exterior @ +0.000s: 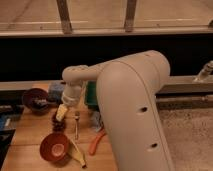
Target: Place grapes in tray
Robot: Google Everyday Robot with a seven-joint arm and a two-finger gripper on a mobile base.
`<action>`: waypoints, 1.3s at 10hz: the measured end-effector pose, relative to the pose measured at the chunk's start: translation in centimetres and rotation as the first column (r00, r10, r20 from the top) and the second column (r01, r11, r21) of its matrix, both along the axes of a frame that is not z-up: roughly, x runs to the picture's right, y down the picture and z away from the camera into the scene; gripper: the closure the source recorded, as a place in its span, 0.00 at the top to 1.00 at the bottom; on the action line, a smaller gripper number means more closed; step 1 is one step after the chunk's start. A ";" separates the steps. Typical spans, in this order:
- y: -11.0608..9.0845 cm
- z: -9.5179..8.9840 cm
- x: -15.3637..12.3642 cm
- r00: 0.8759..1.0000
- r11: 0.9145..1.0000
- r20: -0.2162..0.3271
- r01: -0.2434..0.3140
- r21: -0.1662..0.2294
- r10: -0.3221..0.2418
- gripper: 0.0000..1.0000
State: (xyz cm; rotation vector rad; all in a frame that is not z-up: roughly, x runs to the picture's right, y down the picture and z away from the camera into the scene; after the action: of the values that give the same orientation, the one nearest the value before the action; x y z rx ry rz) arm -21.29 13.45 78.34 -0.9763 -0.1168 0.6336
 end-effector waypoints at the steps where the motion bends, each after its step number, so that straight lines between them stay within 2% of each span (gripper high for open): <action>1: 0.3 -0.5 -0.8 0.999 1.000 0.043 0.003 0.009 -0.004 0.72; 2: 0.5 -0.7 -1.2 0.998 1.000 0.058 0.007 0.011 -0.008 0.72; 4: 0.5 -0.6 -1.1 0.998 1.000 0.055 0.007 0.008 -0.007 0.72; 6: 1.3 0.1 -2.2 0.998 0.999 0.033 0.047 -0.009 -0.047 0.72; 9: 3.1 3.1 -6.4 0.992 0.992 -0.016 0.123 -0.031 -0.123 0.72; 11: 3.9 4.7 -6.8 0.986 0.987 -0.061 0.155 -0.039 -0.157 0.72; 13: 4.7 5.6 -6.7 0.974 0.980 -0.111 0.194 -0.046 -0.198 0.72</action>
State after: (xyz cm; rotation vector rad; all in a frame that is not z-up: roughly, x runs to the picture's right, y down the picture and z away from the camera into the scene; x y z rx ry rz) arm -27.99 18.14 83.99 -0.9687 0.0924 0.5100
